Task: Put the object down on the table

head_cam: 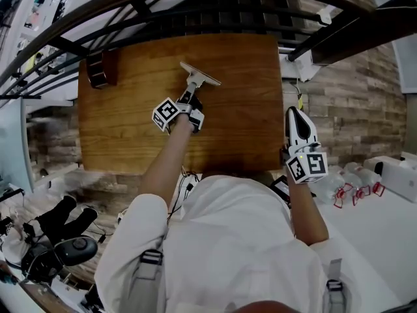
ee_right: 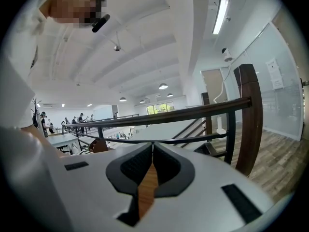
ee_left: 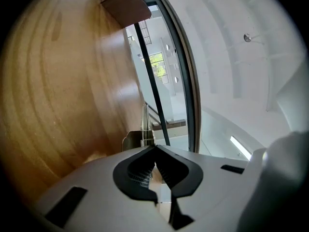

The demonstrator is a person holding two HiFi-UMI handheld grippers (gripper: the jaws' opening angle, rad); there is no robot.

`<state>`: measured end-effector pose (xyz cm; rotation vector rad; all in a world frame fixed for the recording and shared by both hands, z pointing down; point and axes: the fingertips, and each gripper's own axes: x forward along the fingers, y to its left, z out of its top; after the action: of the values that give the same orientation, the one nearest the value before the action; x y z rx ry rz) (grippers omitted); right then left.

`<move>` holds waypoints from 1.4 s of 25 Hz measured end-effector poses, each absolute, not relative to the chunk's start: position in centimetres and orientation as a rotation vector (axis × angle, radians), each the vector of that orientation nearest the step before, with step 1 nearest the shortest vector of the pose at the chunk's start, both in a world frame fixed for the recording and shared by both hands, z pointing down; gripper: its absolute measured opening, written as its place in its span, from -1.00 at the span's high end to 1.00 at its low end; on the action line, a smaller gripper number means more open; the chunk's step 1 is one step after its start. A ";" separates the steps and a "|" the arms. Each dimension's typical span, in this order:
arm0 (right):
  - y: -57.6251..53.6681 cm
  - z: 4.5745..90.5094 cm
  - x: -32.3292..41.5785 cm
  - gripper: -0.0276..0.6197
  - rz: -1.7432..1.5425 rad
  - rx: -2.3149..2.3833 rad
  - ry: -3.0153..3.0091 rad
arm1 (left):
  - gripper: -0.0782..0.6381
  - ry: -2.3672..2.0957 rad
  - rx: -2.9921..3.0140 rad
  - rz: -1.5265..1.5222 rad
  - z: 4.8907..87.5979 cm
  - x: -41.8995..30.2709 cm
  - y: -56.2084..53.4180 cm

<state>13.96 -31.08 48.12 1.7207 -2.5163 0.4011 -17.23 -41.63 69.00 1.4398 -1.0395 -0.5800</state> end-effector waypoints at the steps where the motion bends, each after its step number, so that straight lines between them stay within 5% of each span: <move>1: -31.1 48.1 14.3 0.84 0.399 1.729 -2.509 | 0.72 -1.045 1.432 -0.575 69.2 -17.2 -41.6; 35: -28.9 48.2 15.9 0.84 0.412 1.799 -2.451 | 0.71 -0.993 1.229 -0.667 71.4 -18.0 -41.2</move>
<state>15.85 -28.86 48.16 1.7991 -2.4513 0.4124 -17.95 -41.21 71.44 1.2288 -0.9926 -0.6667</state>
